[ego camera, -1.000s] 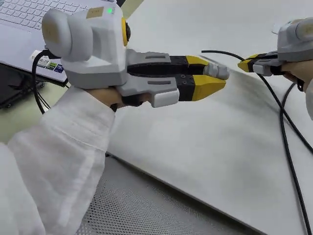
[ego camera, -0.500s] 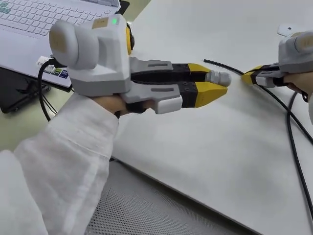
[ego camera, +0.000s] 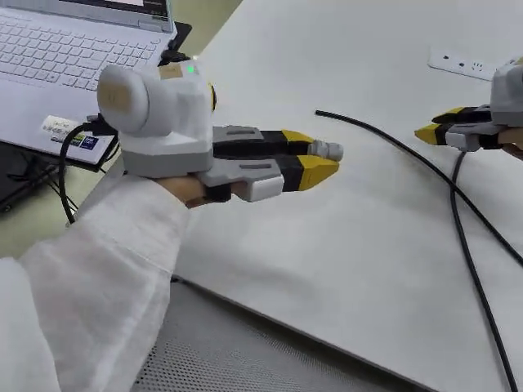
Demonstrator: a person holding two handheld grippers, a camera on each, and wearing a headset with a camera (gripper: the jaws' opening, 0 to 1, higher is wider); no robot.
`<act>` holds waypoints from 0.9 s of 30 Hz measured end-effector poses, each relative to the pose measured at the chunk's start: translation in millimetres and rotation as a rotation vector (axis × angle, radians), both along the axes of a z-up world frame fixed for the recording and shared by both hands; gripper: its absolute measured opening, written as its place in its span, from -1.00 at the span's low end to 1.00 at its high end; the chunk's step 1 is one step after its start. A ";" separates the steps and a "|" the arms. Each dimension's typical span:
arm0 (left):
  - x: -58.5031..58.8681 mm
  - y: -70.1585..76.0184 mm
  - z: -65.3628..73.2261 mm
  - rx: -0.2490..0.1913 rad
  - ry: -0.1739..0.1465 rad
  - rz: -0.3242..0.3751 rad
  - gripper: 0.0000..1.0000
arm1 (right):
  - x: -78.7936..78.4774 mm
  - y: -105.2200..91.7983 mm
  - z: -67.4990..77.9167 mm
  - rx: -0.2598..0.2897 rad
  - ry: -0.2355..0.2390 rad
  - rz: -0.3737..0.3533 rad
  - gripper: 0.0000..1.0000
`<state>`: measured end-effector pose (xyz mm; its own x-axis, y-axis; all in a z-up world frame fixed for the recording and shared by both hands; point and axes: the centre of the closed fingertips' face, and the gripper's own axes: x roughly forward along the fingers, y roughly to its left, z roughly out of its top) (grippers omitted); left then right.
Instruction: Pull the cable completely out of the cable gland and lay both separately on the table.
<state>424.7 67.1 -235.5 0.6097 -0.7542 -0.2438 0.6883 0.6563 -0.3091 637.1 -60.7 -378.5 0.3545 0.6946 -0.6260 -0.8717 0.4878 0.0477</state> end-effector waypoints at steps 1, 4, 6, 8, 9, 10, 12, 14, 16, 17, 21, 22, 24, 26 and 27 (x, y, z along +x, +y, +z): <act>3.5 -0.5 -1.9 0.001 -0.001 -0.004 -0.65 | -2.2 -7.4 4.0 0.007 0.001 -0.008 -0.46; 16.5 -7.0 -12.9 0.025 0.024 -0.027 -0.65 | -6.2 -33.7 18.0 0.051 -0.004 -0.056 -0.47; 23.4 -17.8 -18.7 0.046 0.024 -0.062 -0.65 | -8.8 -54.1 25.0 0.064 -0.008 -0.088 -0.47; 29.8 -31.5 -26.7 0.074 0.023 -0.103 -0.65 | -13.2 -72.6 30.0 0.070 -0.010 -0.113 -0.47; 32.3 -37.0 -30.6 0.086 0.022 -0.117 -0.65 | -15.7 -79.9 31.5 0.069 -0.010 -0.120 -0.47; 36.6 -44.5 -36.5 0.099 0.020 -0.129 -0.65 | -19.2 -90.6 33.4 0.065 -0.015 -0.132 -0.48; 44.2 -55.6 -47.7 0.102 0.023 -0.137 -0.65 | -24.5 -107.3 35.8 0.067 -0.018 -0.156 -0.48; 52.6 -63.4 -63.2 0.099 0.045 -0.125 -0.65 | -30.8 -122.8 37.6 0.067 -0.022 -0.176 -0.49; 58.9 -67.6 -78.4 0.107 0.072 -0.107 -0.65 | -36.8 -134.1 38.9 0.063 -0.026 -0.188 -0.49; 62.6 -70.5 -91.2 0.122 0.093 -0.097 -0.65 | -42.5 -142.1 40.0 0.060 -0.029 -0.194 -0.49; 70.1 -80.4 -121.0 0.200 0.108 -0.100 -0.65 | -61.0 -161.4 43.0 0.055 -0.041 -0.196 -0.49; 71.6 -83.3 -125.1 0.212 0.110 -0.103 -0.65 | -68.2 -167.0 43.8 0.052 -0.045 -0.192 -0.49; 76.6 -89.5 -132.2 0.234 0.110 -0.102 -0.65 | -77.4 -174.4 44.1 0.049 -0.052 -0.190 -0.49; 82.3 -94.4 -138.0 0.261 0.099 -0.103 -0.65 | -89.0 -184.0 44.1 0.045 -0.060 -0.195 -0.48; 85.3 -97.2 -141.8 0.276 0.096 -0.105 -0.65 | -95.0 -190.4 43.7 0.046 -0.063 -0.206 -0.48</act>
